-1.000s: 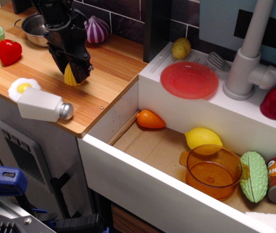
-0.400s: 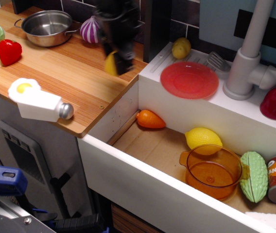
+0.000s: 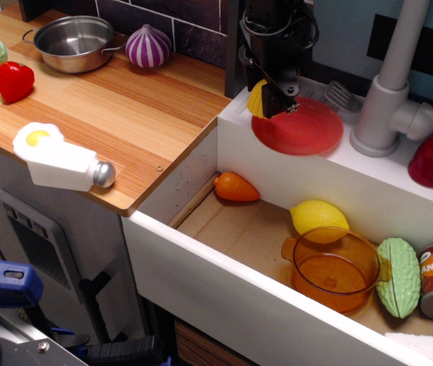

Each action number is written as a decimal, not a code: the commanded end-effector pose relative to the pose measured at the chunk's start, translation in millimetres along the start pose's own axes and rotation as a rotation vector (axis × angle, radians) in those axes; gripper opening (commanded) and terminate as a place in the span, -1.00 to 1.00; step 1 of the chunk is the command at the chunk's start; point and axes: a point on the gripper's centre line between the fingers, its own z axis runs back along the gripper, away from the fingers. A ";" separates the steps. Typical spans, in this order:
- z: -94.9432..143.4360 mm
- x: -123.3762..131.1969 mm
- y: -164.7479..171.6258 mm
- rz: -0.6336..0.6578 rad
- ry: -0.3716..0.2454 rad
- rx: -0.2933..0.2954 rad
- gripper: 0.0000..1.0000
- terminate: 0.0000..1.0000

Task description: Put corn on plate

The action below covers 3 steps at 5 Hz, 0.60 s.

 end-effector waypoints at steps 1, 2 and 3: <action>4.5 21.6 3.5 0.038 -0.055 0.006 -1.00 -1.00; 0.7 26.6 -1.0 0.045 -0.065 -0.008 -1.00 -1.00; 0.4 34.9 -4.9 0.052 -0.083 -0.039 -1.00 -1.00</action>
